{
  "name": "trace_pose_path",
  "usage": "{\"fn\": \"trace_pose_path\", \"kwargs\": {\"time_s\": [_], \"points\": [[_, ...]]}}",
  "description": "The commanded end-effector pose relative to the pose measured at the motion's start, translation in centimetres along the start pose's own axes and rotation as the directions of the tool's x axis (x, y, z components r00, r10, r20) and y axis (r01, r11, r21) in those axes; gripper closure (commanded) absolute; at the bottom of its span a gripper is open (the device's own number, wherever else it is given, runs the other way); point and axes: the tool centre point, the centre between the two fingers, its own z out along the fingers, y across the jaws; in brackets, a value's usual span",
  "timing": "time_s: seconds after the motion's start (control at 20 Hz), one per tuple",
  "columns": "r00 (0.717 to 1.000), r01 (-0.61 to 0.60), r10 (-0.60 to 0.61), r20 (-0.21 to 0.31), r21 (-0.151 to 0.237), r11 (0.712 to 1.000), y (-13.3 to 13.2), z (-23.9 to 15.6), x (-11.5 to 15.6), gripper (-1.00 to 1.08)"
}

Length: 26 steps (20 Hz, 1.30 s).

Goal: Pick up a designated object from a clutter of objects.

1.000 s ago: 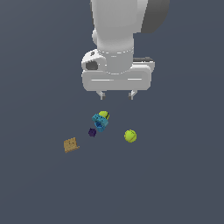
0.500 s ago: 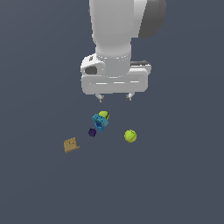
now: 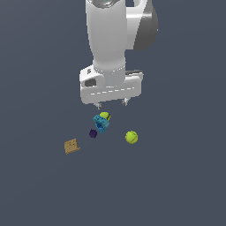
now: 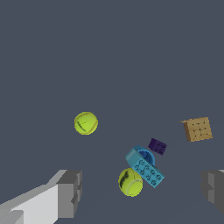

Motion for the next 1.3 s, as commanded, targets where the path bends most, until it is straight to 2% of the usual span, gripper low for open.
{"fn": "trace_pose_path", "kwargs": {"time_s": [0.0,0.3,0.6,0.9,1.25], "points": [[0.998,0.055,-0.055,0.003,-0.002,0.998,0.5,1.0,-0.4,-0.92],[0.982,0.189,-0.189,0.011,-0.006,0.982,1.6,3.5,-1.4,-0.92],[0.947,0.321,-0.321,0.020,-0.007,0.947,2.6,6.0,-2.5,-0.92],[0.894,0.447,-0.446,0.030,-0.006,0.895,3.5,8.3,-3.8,-0.92],[0.812,0.583,-0.583,0.040,-0.001,0.812,4.5,10.9,-5.6,-0.92]]}}
